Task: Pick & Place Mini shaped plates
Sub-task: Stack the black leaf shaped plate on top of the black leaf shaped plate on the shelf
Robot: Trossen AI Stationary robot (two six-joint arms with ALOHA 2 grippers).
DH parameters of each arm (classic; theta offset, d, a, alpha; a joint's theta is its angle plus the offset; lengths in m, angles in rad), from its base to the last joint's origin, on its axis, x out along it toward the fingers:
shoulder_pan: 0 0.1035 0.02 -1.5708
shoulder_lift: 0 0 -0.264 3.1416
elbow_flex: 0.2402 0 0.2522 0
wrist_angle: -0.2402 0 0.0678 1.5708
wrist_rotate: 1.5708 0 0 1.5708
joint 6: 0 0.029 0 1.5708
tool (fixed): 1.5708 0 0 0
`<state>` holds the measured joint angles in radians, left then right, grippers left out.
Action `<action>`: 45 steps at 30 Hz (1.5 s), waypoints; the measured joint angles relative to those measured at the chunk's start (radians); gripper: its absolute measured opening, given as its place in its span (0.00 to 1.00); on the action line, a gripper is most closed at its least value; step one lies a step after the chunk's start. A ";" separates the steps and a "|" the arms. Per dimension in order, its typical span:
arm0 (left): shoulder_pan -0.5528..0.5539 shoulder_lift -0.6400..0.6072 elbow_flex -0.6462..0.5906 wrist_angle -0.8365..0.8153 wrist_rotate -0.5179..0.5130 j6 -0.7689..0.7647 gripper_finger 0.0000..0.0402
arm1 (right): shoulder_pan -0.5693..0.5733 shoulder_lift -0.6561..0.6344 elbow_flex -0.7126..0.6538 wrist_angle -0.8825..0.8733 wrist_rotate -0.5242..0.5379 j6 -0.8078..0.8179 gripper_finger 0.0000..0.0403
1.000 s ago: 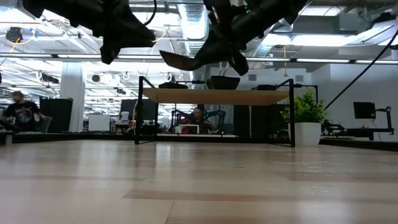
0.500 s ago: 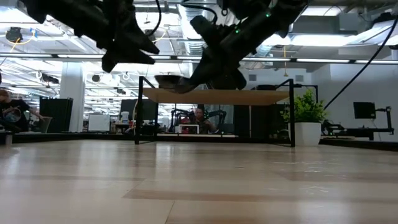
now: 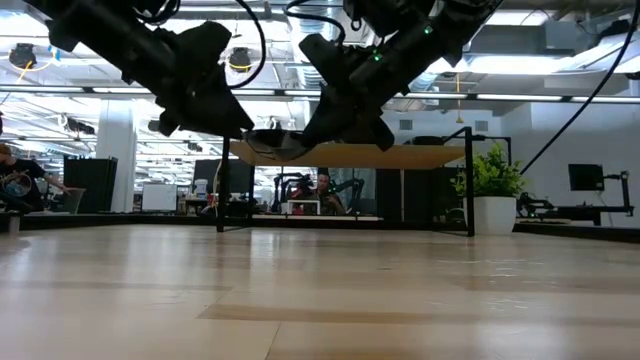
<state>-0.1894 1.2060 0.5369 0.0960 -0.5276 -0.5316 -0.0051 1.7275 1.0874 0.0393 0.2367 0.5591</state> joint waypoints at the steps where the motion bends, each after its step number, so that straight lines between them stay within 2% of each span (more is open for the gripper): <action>1: 0.000 0.005 0.000 -0.001 -0.006 0.000 0.36 | 0.000 0.000 0.000 0.000 0.000 0.000 0.00; 10: 0.000 0.013 0.000 -0.002 -0.046 0.080 0.36 | 0.005 0.000 0.000 0.000 0.001 -0.025 0.00; 24: 0.000 0.013 0.000 -0.002 -0.049 0.088 0.36 | 0.005 0.000 0.000 0.027 0.001 -0.064 0.00; 37: 0.000 0.013 0.000 0.002 -0.049 0.263 0.36 | 0.005 0.000 0.000 0.027 0.023 -0.064 0.00; 45: 0.000 0.013 0.000 0.004 -0.049 0.264 0.36 | 0.005 -0.001 0.000 0.027 0.027 -0.064 0.00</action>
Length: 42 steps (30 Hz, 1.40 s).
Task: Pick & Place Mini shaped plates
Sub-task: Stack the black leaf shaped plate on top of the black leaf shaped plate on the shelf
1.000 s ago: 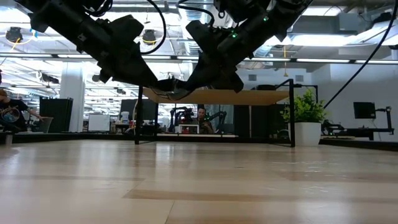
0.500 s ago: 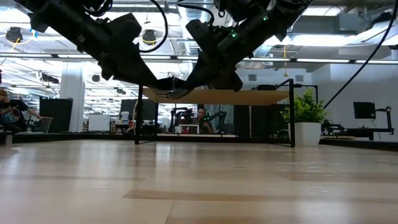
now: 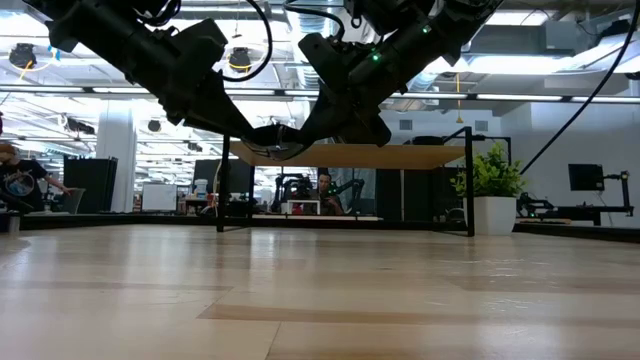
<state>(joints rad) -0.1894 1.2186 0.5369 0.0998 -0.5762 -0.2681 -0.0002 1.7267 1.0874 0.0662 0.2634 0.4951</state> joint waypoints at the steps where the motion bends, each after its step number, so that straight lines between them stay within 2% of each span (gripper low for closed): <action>1: 0.000 0.000 0.000 0.004 0.000 -0.005 0.36 | 0.000 0.000 0.000 0.001 0.000 0.000 0.00; 7: 0.000 0.000 0.000 0.036 0.004 -0.072 0.36 | 0.000 -0.001 0.000 0.032 0.000 -0.001 0.00; 10: 0.000 0.000 0.000 0.044 0.027 -0.076 0.36 | 0.000 -0.001 0.000 0.036 0.000 -0.008 0.00; 26: 0.000 0.000 0.000 0.048 0.019 -0.072 0.35 | 0.000 -0.001 0.000 0.036 0.000 -0.008 0.00; 42: 0.000 0.000 0.000 0.047 0.016 -0.070 0.12 | 0.000 -0.001 0.000 0.036 -0.002 -0.007 0.00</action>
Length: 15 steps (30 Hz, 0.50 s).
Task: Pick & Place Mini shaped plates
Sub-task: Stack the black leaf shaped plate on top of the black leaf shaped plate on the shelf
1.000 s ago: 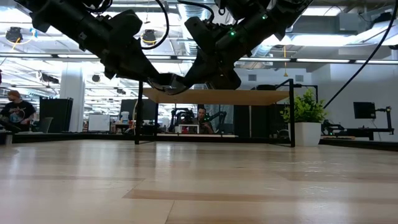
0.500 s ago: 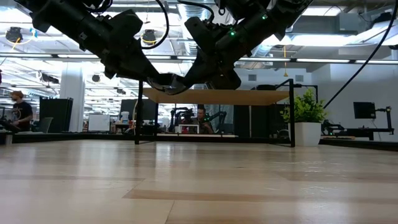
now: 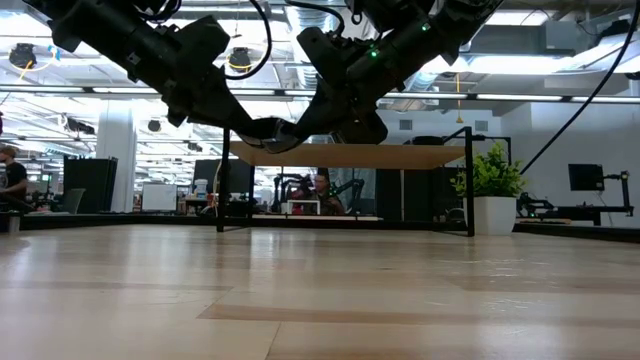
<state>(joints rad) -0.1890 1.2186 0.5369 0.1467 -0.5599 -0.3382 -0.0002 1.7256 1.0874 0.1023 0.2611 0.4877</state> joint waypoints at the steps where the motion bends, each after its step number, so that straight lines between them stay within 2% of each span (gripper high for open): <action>1: 0.000 0.000 0.000 0.000 0.000 0.000 0.11 | 0.000 0.000 0.000 0.000 0.000 0.000 0.00; 15: 0.000 0.000 0.000 0.000 -0.002 -0.004 0.06 | 0.000 0.000 0.000 0.002 -0.002 0.000 0.01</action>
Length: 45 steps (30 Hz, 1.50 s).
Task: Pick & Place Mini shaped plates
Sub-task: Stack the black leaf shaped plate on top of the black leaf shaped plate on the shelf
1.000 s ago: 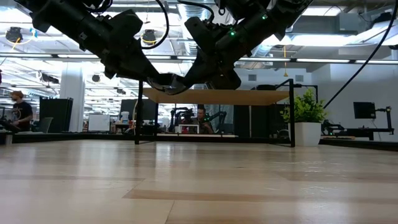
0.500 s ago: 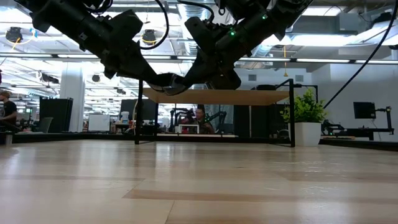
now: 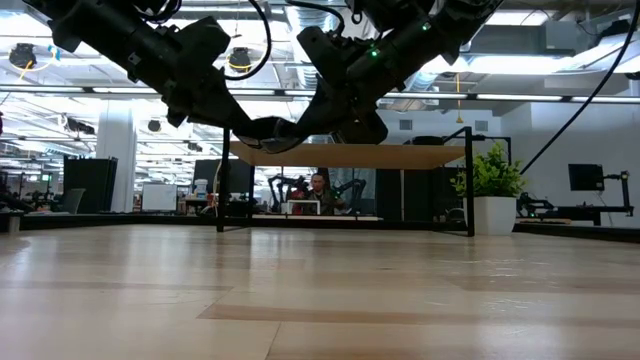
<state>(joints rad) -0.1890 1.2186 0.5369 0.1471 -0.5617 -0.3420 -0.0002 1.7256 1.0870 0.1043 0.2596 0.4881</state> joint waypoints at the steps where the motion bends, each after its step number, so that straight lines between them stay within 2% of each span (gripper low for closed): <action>1: 0.000 0.000 0.000 0.000 0.000 0.000 0.06 | 0.000 0.000 0.000 0.000 0.000 0.000 0.01; 15: 0.000 0.000 0.000 0.011 0.007 0.001 0.05 | 0.001 0.000 0.000 0.005 -0.004 0.000 0.14; 45: -0.001 0.000 0.000 0.019 0.009 -0.006 0.05 | 0.000 -0.064 0.000 -0.029 0.018 -0.027 0.14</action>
<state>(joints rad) -0.1898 1.2182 0.5373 0.1663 -0.5531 -0.3485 0.0002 1.6619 1.0874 0.0750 0.2775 0.4606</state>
